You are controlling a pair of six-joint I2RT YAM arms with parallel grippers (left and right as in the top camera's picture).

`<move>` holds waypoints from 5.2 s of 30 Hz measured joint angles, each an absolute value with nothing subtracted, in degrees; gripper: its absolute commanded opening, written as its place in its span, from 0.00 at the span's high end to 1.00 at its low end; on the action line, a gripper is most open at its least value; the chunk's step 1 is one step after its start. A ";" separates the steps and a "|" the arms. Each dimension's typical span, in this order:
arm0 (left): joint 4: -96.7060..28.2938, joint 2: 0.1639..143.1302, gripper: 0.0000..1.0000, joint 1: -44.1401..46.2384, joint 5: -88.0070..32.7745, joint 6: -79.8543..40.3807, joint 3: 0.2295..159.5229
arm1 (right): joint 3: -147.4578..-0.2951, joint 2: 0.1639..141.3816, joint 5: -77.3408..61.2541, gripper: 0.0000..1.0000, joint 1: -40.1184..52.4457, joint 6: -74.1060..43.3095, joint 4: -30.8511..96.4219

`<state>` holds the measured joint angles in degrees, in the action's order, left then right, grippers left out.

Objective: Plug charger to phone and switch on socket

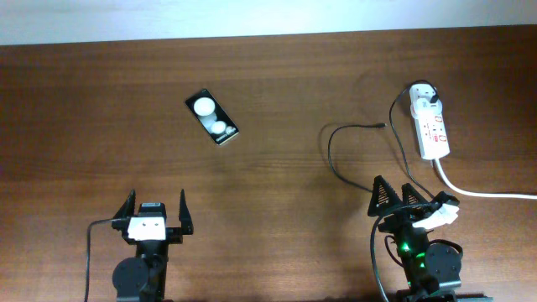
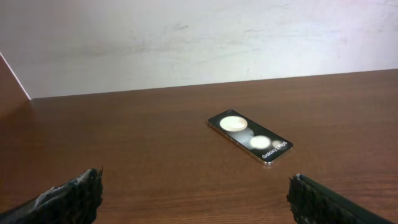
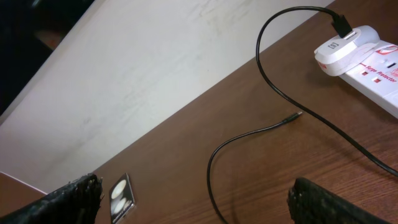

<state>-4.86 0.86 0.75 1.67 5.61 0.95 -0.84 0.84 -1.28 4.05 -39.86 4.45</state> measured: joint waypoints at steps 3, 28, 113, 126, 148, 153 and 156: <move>-4.86 0.86 0.01 0.75 1.67 5.61 0.95 | -0.84 0.84 -1.28 0.01 4.05 -39.83 4.45; -4.71 0.86 0.01 0.75 1.67 5.61 0.95 | -0.84 0.84 -1.28 0.01 4.05 -39.88 4.45; -35.83 21.67 0.01 0.71 -8.82 -1.58 32.38 | -0.84 0.80 -1.28 0.01 4.05 -39.86 4.43; -46.63 49.30 0.01 0.71 -8.82 -3.09 49.01 | -0.82 0.80 -1.28 0.01 4.05 -39.86 4.43; -44.40 59.16 0.01 3.86 -22.70 -4.60 60.36 | -0.82 0.80 -1.28 0.01 4.05 -39.86 4.43; -38.37 65.39 0.01 4.54 -22.04 -16.36 66.50 | -0.82 0.80 -1.28 0.01 4.05 -39.86 4.38; -38.89 74.87 0.01 8.51 -14.87 -19.79 79.66 | -0.80 0.75 -1.28 0.01 4.05 -39.83 4.36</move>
